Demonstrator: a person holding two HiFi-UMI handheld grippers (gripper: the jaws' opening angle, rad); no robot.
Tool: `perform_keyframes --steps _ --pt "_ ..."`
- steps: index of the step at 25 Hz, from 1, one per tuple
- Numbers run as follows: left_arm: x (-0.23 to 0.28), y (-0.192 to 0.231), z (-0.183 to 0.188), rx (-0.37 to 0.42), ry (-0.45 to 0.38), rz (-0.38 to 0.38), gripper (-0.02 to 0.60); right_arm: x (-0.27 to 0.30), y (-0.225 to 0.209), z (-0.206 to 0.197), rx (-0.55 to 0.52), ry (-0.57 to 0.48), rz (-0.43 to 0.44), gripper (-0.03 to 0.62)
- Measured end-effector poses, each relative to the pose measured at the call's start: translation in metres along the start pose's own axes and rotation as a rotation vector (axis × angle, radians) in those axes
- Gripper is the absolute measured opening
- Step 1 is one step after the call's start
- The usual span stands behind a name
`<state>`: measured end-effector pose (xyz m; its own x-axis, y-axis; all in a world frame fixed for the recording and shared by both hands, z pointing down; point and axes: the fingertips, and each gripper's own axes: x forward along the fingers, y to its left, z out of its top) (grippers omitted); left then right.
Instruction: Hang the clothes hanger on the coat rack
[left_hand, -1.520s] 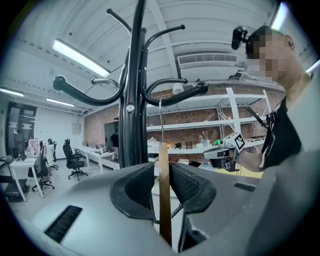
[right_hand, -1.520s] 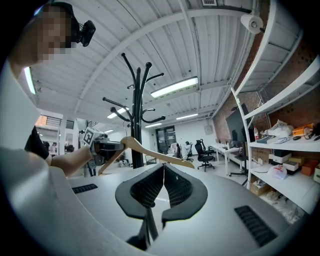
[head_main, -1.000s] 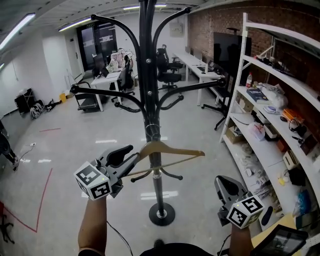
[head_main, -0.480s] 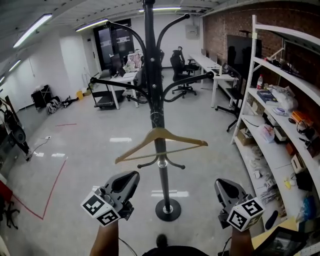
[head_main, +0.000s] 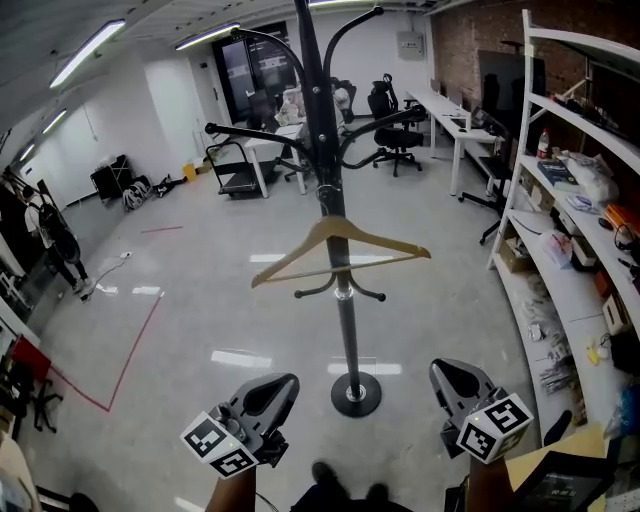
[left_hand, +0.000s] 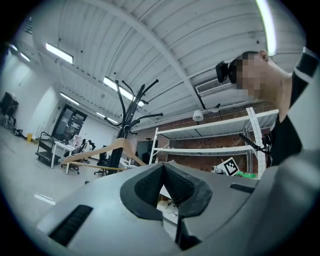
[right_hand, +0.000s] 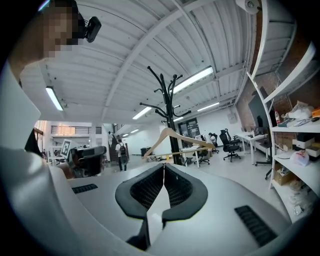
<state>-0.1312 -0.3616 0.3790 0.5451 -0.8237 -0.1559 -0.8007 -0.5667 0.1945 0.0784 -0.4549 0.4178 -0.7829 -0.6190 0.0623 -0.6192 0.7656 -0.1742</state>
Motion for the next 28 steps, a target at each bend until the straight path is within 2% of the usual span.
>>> perform_keyframes --steps 7,11,22,28 --pt "-0.047 -0.021 0.000 0.004 0.000 0.006 -0.001 -0.010 0.046 0.002 -0.032 0.003 0.023 0.008" --pt "-0.082 -0.028 -0.004 -0.020 0.017 -0.001 0.000 -0.015 0.084 -0.002 -0.030 0.024 0.019 0.008" --pt "-0.198 -0.053 -0.029 -0.097 0.045 0.007 0.000 -0.062 0.184 -0.051 -0.027 0.083 -0.026 0.008" --pt "-0.231 -0.074 -0.034 -0.130 0.059 0.004 -0.001 -0.096 0.225 -0.057 -0.037 0.099 -0.043 0.008"
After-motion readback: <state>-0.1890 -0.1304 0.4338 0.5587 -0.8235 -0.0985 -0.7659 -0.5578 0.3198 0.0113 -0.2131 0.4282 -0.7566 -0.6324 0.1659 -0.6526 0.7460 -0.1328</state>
